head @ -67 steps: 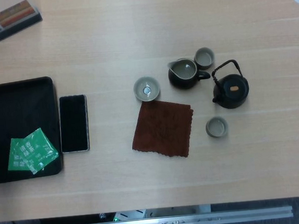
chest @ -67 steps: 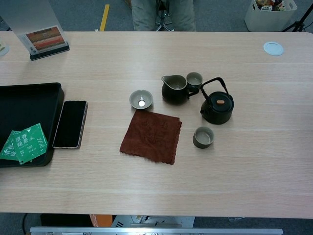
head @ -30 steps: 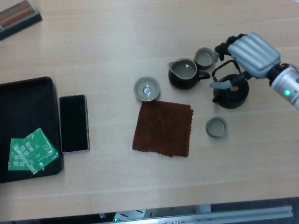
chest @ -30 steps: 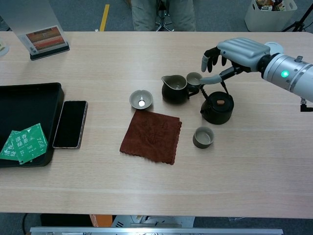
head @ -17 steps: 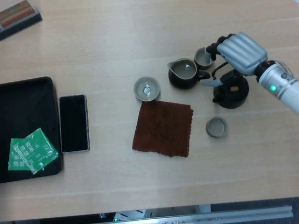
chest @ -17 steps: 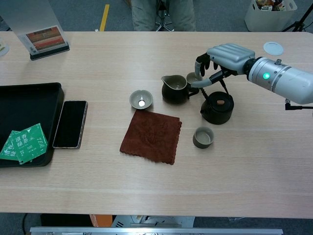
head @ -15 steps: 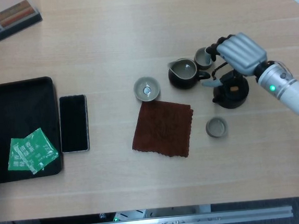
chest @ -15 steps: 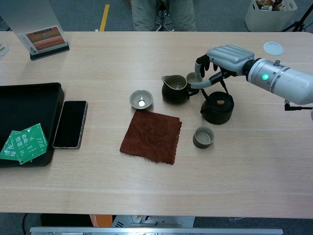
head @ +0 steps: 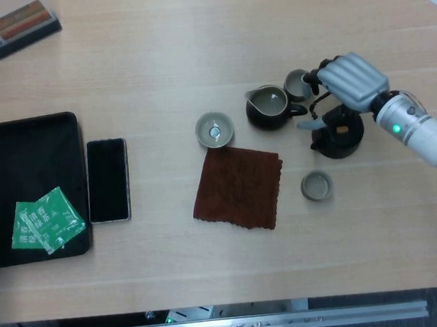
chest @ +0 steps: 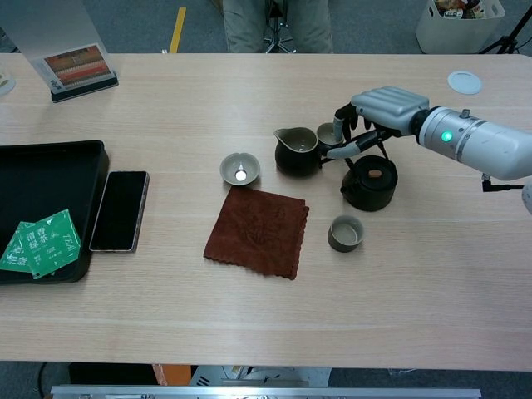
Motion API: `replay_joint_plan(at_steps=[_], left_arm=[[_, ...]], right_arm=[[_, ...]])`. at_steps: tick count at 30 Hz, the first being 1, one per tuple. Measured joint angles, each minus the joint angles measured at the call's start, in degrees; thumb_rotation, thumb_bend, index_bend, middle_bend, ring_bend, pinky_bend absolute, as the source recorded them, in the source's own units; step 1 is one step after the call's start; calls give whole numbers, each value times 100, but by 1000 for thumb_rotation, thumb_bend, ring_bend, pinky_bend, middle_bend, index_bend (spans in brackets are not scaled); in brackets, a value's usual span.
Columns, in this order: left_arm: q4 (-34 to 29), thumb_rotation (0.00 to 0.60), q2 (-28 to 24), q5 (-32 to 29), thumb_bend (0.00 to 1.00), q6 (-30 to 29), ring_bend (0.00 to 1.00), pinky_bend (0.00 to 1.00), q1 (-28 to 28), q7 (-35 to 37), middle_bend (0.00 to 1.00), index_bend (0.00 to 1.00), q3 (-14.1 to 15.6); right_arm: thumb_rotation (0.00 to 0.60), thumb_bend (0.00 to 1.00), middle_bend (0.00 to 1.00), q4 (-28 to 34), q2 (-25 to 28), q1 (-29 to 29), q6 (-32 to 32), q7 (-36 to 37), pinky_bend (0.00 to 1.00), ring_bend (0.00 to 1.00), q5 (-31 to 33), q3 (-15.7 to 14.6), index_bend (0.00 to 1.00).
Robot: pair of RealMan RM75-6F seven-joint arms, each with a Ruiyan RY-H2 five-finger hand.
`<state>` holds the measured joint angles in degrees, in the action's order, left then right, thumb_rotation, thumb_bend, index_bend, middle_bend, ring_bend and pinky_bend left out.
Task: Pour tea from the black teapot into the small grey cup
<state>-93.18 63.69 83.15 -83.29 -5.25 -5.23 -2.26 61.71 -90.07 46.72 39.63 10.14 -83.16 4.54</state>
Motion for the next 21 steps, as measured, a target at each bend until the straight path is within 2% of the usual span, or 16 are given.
replay_joint_plan(at_steps=[9, 14, 21], left_arm=[[28, 600, 25, -21, 394, -15, 230, 215, 15, 21, 293, 271, -6], [38, 600, 40, 5, 394, -18, 230, 215, 1, 24, 293, 271, -12], [47, 600, 56, -12, 394, -20, 230, 215, 5, 24, 293, 271, -18]], right_arm=[[196, 46, 512, 136, 127, 3, -1, 145, 402, 384, -34, -97, 462], [196, 46, 540, 329, 280, -46, 87, 183, 403, 431, -41, -132, 477], [197, 47, 549, 667, 536, -160, 224, 184, 403, 440, -8, -176, 488]])
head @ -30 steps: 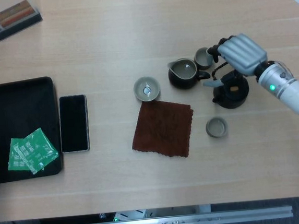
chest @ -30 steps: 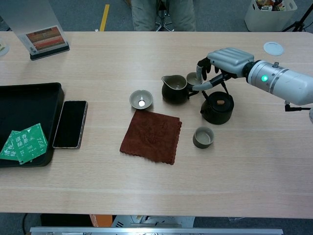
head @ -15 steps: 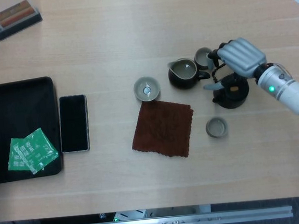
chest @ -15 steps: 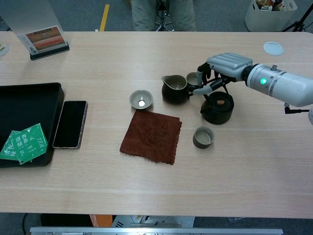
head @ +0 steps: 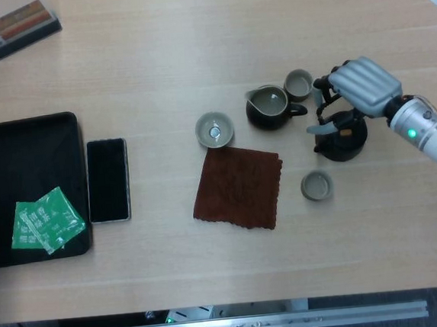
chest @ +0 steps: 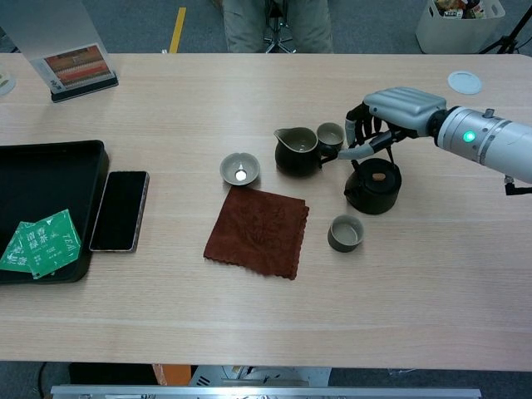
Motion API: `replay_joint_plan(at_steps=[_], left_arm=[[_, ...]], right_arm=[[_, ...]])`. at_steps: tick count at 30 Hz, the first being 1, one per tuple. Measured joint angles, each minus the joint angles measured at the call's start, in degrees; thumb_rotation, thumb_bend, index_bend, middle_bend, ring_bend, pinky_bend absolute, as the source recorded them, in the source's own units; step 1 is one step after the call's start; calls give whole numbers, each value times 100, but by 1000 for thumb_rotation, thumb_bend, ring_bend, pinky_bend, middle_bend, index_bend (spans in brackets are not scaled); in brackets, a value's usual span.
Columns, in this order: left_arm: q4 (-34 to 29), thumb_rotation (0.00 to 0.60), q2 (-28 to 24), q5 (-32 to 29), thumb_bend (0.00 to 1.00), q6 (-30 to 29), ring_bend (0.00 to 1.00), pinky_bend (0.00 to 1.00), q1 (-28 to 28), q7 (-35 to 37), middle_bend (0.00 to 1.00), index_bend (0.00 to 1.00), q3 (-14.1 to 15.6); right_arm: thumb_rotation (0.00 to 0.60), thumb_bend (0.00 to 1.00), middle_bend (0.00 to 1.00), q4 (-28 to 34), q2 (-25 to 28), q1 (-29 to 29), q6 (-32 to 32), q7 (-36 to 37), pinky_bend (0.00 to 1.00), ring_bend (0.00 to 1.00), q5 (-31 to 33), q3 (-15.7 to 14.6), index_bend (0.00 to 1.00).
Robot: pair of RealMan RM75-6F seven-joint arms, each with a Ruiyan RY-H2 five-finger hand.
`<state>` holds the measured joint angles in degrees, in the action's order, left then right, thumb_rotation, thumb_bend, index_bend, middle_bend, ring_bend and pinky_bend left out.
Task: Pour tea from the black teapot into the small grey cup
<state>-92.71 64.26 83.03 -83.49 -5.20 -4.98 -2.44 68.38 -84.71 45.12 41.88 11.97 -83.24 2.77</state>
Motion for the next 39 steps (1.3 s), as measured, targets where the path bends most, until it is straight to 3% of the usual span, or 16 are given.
replay_joint_plan(at_steps=[16, 39], left_arm=[[-8, 600, 16, 26, 394, -57, 230, 215, 36, 26, 293, 271, 12], [-10, 600, 53, -34, 394, -13, 230, 215, 26, -8, 293, 271, -9]], right_arm=[[216, 59, 579, 664, 446, -88, -33, -285, 403, 459, 60, -142, 523], [241, 66, 619, 1022, 745, -12, -206, -417, 403, 516, -85, -306, 576]])
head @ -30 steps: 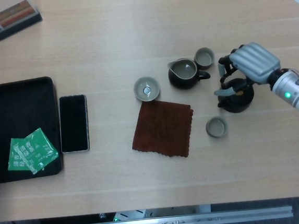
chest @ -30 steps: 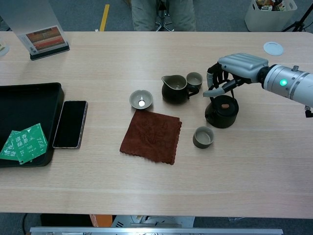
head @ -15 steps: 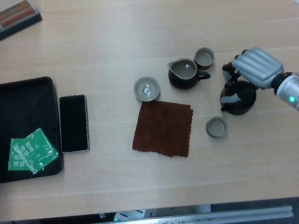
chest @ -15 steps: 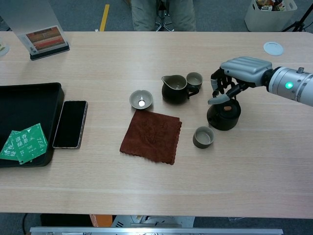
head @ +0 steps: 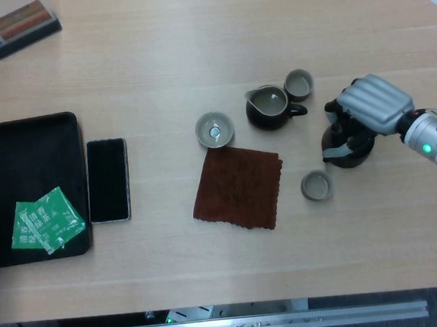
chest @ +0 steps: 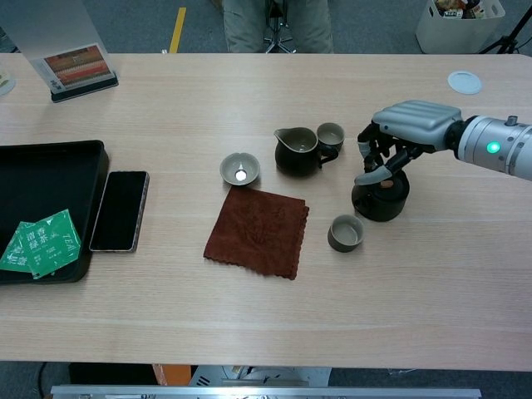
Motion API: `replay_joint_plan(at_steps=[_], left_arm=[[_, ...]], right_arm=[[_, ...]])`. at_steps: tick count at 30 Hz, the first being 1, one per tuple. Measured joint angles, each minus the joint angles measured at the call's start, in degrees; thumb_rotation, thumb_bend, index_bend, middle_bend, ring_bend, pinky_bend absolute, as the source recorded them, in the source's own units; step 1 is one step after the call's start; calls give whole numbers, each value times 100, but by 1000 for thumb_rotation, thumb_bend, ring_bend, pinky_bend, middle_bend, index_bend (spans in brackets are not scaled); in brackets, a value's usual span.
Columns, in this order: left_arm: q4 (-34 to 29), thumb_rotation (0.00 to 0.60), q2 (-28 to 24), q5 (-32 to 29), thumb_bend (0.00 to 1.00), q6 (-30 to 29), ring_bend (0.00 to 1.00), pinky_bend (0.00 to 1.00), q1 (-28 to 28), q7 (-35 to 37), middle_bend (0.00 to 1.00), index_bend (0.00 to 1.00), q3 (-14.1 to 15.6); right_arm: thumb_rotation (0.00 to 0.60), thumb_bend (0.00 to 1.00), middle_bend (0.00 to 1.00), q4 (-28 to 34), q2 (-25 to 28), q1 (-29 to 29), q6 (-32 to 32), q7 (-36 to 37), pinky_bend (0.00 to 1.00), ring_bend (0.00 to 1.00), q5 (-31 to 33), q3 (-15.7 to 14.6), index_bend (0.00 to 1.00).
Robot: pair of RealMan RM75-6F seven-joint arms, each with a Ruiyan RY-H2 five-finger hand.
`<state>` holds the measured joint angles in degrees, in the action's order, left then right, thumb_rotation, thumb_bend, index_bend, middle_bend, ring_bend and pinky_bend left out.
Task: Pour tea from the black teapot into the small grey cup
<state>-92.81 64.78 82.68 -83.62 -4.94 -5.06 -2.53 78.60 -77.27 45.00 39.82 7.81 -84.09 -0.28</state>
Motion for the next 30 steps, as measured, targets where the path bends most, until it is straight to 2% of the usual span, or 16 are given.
replay_joint_plan(at_steps=[10, 23, 30], left_arm=[[-3, 600, 3, -26, 394, -5, 230, 215, 17, -7, 293, 271, 0], [19, 600, 15, -52, 394, 7, 230, 215, 15, -2, 293, 271, -11], [38, 600, 19, -64, 394, 3, 230, 215, 29, 15, 293, 271, -7]], right_arm=[[248, 70, 673, 21, 19, 53, -73, 8, 403, 582, -29, -27, 653], [275, 75, 807, -40, -20, 188, -311, 135, 403, 714, 63, 11, 820], [277, 74, 838, -89, -68, 244, -393, 232, 403, 741, 87, 30, 857]])
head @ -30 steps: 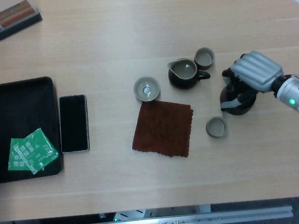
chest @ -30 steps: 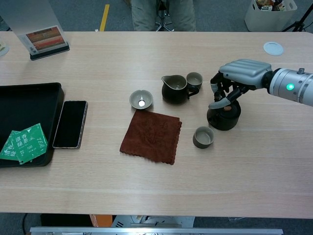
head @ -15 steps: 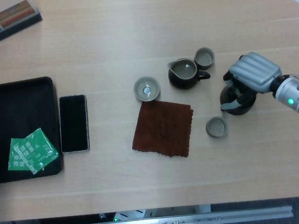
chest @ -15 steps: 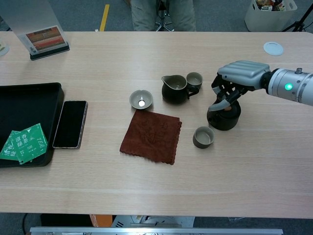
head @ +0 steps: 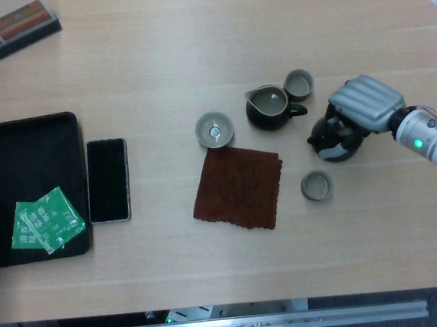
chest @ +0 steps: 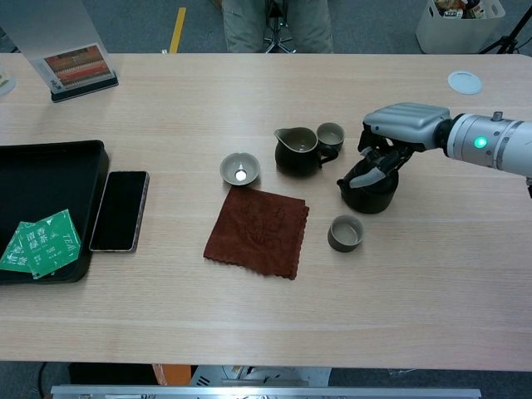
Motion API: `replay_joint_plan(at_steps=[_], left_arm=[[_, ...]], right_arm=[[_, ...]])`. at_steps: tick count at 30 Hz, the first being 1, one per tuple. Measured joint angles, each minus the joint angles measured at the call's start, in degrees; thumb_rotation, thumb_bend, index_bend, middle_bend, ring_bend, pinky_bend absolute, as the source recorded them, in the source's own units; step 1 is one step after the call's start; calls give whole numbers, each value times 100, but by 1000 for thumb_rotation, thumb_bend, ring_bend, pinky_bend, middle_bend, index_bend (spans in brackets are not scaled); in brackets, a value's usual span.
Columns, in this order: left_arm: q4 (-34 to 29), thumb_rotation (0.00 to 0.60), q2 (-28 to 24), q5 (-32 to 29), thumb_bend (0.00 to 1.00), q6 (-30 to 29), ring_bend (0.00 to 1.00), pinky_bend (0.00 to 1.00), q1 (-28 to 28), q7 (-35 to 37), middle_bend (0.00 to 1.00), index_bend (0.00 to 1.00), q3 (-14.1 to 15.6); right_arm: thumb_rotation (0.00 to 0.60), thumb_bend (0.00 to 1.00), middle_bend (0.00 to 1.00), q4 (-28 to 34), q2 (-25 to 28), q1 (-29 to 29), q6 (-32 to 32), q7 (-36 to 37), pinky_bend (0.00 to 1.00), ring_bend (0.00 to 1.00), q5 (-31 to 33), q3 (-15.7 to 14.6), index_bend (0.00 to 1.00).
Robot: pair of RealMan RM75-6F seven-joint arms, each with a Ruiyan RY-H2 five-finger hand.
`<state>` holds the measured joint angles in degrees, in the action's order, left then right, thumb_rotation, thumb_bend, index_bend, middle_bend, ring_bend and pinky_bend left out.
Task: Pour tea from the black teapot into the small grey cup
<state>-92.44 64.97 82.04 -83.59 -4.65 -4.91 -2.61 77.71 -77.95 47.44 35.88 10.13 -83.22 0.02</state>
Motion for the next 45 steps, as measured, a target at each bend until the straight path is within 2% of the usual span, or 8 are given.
replay_joint_plan(at_steps=[10, 18, 23, 28, 31, 36, 40, 45], left_arm=[[27, 600, 4, -11, 394, 22, 230, 215, 2, 19, 293, 271, 6], [32, 600, 1, -17, 394, 8, 230, 215, 16, 25, 293, 271, 4], [34, 600, -8, -27, 394, 15, 230, 215, 20, 30, 293, 271, 6], [32, 600, -22, -24, 394, 2, 230, 215, 27, 37, 293, 271, 3], [28, 600, -28, -13, 394, -6, 230, 215, 32, 38, 293, 271, 7], [10, 600, -38, -5, 394, -13, 230, 215, 36, 36, 293, 271, 7], [0, 600, -44, 4, 394, -18, 230, 215, 35, 32, 293, 271, 6], [-18, 600, -56, 9, 394, -21, 230, 215, 37, 27, 293, 271, 7]], right_arm=[[274, 69, 870, -45, -30, 51, -140, 24, 403, 772, 64, -25, 886], [274, 69, 943, -37, -61, 86, -214, 13, 403, 847, 138, -3, 992], [266, 64, 972, -23, -59, 101, -260, 77, 403, 878, 203, 24, 1000], [223, 25, 986, 13, -16, 105, -276, 166, 403, 893, 259, 65, 1000], [160, 4, 999, 59, 39, 100, -268, 210, 403, 906, 291, 93, 1000], [6, 0, 1000, 168, 120, 82, -231, 325, 403, 908, 320, 137, 1000], [0, 8, 1000, 225, 223, 75, -205, 388, 403, 907, 309, 162, 1000], [3, 154, 1000, 310, 340, 80, -164, 352, 403, 906, 328, 208, 1000]])
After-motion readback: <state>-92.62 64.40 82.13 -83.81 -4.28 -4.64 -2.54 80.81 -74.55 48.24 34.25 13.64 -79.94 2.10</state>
